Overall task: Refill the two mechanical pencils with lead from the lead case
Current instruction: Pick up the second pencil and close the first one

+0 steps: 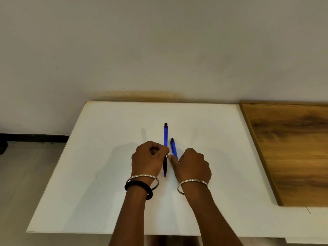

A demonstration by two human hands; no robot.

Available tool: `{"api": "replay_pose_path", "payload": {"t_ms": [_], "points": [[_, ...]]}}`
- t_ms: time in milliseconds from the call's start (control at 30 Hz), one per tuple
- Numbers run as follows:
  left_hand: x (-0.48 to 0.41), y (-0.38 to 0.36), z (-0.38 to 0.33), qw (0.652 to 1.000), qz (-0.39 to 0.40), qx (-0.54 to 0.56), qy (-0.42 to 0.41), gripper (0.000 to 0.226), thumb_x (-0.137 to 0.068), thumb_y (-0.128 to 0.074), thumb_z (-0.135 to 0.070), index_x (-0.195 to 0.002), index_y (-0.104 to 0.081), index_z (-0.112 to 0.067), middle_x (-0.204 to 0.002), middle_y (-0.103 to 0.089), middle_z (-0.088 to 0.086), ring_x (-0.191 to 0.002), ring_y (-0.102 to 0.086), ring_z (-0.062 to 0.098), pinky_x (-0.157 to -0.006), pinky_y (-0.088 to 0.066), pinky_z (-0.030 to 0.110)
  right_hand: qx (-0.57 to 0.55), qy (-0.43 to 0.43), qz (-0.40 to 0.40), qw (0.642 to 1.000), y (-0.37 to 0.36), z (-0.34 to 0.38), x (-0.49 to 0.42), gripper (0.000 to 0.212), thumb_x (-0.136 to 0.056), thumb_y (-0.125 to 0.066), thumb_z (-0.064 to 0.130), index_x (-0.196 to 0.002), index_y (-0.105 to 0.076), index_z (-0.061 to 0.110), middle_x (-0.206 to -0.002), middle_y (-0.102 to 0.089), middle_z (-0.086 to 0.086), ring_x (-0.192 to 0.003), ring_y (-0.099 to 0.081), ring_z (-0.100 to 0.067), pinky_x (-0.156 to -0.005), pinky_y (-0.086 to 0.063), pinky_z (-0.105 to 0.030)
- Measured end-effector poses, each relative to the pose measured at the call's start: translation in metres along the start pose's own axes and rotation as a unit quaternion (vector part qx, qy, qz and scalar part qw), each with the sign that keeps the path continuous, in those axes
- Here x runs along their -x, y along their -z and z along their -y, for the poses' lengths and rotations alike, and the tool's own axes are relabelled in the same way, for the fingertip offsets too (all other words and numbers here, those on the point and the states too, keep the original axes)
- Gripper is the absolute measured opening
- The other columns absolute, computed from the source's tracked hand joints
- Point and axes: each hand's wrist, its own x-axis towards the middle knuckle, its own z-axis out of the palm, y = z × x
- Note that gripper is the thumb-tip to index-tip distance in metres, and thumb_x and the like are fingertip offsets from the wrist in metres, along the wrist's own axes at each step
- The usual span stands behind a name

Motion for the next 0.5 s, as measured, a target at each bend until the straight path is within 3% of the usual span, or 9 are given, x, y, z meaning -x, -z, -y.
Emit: {"api": "replay_pose_path", "payload": {"t_ms": [100, 200, 267, 367, 500], "points": [[0.003, 0.003, -0.003, 0.999, 0.024, 0.024, -0.012, 0.007, -0.081, -0.067, -0.023, -0.082, -0.068, -0.016, -0.076, -0.074, 0.004, -0.073, -0.071, 0.019, -0.071, -0.059, 0.037, -0.023, -0.005, -0.003, 1.0, 0.002, 0.001, 0.001, 0.042, -0.082, -0.059, 0.061, -0.089, -0.058, 0.019, -0.085, -0.063, 0.001, -0.08, -0.065, -0.021, -0.059, -0.04, -0.027], [0.006, 0.002, -0.006, 0.997, 0.06, 0.034, -0.042, 0.006, -0.084, -0.062, -0.015, -0.088, -0.066, -0.015, -0.074, -0.072, 0.005, -0.059, -0.069, 0.012, -0.061, -0.058, 0.029, -0.166, 0.015, -0.054, 0.985, 0.014, 0.0, -0.005, 0.029, -0.086, -0.061, 0.048, -0.077, -0.058, 0.02, -0.068, -0.055, 0.01, -0.07, -0.061, -0.017, -0.058, -0.039, -0.025], [0.008, -0.001, -0.007, 0.995, 0.078, 0.018, -0.061, 0.009, -0.086, -0.06, -0.013, -0.093, -0.066, -0.015, -0.077, -0.071, 0.004, -0.056, -0.067, 0.01, -0.055, -0.053, 0.019, -0.297, 0.026, -0.069, 0.952, 0.025, -0.001, -0.014, 0.025, -0.088, -0.061, 0.04, -0.078, -0.062, 0.018, -0.067, -0.06, 0.009, -0.062, -0.06, -0.012, -0.057, -0.045, -0.026], [0.01, -0.007, -0.007, 0.991, 0.085, -0.023, -0.098, 0.01, -0.089, -0.058, -0.015, -0.097, -0.064, -0.016, -0.082, -0.069, 0.004, -0.063, -0.068, 0.016, -0.055, -0.052, 0.019, -0.482, 0.003, -0.003, 0.876, 0.04, -0.01, -0.022, 0.017, -0.091, -0.061, 0.032, -0.089, -0.069, 0.017, -0.075, -0.072, 0.0, -0.057, -0.067, -0.013, -0.05, -0.053, -0.022], [0.012, -0.014, -0.008, 0.984, 0.07, -0.064, -0.152, 0.009, -0.091, -0.057, -0.017, -0.097, -0.063, -0.019, -0.083, -0.066, -0.002, -0.067, -0.067, 0.021, -0.061, -0.055, 0.028, -0.551, 0.017, 0.05, 0.833, 0.048, -0.026, -0.029, 0.012, -0.089, -0.066, 0.024, -0.091, -0.073, 0.015, -0.077, -0.075, -0.003, -0.063, -0.071, -0.019, -0.057, -0.057, -0.022]]}}
